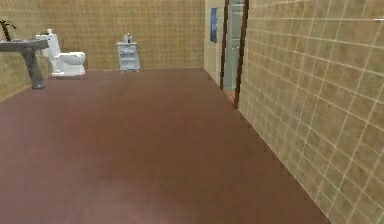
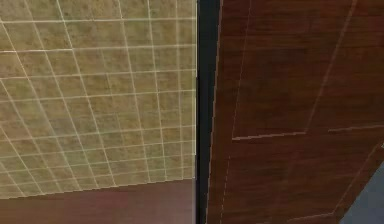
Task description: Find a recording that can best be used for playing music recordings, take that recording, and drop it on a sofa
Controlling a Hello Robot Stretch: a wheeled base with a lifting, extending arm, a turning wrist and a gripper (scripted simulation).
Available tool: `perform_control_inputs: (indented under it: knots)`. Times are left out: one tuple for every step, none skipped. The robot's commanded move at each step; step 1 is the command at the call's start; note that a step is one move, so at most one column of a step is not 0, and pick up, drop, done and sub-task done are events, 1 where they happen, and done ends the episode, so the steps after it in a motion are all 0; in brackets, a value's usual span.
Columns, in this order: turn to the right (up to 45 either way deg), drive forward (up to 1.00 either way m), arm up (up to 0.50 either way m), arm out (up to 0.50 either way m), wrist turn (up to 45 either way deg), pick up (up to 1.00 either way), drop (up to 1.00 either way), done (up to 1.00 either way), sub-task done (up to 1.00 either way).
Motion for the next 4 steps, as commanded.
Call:
perform_control_inputs:
  knots:
    - [0.0, 1.00, 0.00, 0.00, 0.0, 0.00, 0.00, 0.00, 0.00]
    - [0.0, 1.00, 0.00, 0.00, 0.0, 0.00, 0.00, 0.00, 0.00]
    - [0.0, 1.00, 0.00, 0.00, 0.0, 0.00, 0.00, 0.00, 0.00]
    - [6.0, 0.00, 0.00, 0.00, 0.0, 0.00, 0.00, 0.00, 0.00]
